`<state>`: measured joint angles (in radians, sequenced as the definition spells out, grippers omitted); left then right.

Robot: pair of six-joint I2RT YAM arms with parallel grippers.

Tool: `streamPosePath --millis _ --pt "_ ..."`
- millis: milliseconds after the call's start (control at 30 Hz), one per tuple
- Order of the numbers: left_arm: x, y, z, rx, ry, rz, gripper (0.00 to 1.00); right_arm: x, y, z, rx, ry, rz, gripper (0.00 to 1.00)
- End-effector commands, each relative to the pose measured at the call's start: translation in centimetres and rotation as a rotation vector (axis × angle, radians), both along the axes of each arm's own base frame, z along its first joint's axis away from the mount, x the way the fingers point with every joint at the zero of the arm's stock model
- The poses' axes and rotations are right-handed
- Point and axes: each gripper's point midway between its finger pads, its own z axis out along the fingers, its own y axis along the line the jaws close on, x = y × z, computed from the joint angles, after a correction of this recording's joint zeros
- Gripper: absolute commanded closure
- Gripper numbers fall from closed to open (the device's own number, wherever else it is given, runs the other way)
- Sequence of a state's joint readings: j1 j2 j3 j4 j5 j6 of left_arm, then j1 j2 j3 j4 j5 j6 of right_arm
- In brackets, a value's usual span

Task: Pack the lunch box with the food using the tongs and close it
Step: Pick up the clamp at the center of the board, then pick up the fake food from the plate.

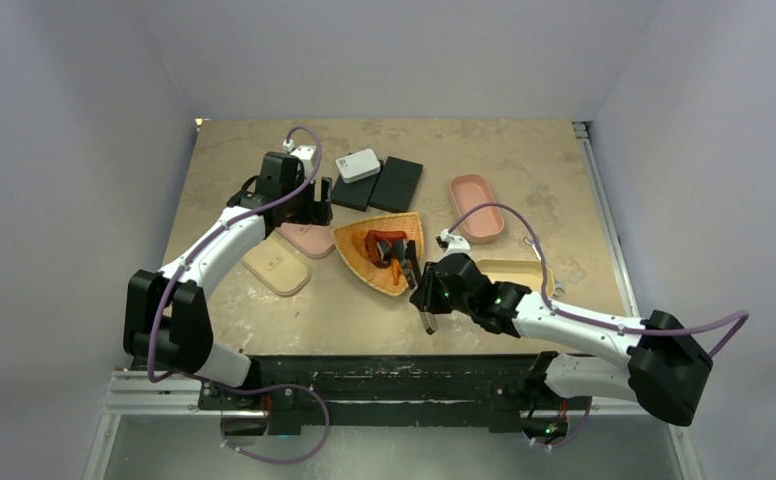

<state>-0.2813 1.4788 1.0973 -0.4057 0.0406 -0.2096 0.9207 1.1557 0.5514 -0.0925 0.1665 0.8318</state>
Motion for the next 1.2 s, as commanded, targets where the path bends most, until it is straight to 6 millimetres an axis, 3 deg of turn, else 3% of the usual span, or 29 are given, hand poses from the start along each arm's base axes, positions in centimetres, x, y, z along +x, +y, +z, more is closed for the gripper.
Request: streamPosePath --millis 0,333,500,667,967,1167 --pt "0.3 -0.2 0.8 -0.033 -0.027 0.006 0.21 -0.3 -1.0 1.7 -0.088 0.026 0.009 0.68" --pt "0.2 -0.4 1.3 -0.046 -0.035 -0.002 0.21 -0.4 -1.2 5.4 -0.201 0.033 0.094 0.68" --pt "0.1 -0.6 1.5 -0.056 -0.037 -0.007 0.21 -0.5 -1.5 6.0 -0.273 0.063 0.125 0.68" --pt "0.0 -0.7 1.8 -0.064 -0.041 -0.012 0.21 0.6 -2.3 6.4 -0.352 0.059 0.079 0.67" --pt "-0.2 -1.0 2.0 -0.082 -0.046 -0.021 0.21 2.3 -1.7 8.3 -0.349 0.005 0.038 0.67" --pt "-0.2 -1.2 2.0 -0.091 -0.043 -0.026 0.21 3.3 -0.7 8.3 -0.348 -0.008 0.028 0.67"
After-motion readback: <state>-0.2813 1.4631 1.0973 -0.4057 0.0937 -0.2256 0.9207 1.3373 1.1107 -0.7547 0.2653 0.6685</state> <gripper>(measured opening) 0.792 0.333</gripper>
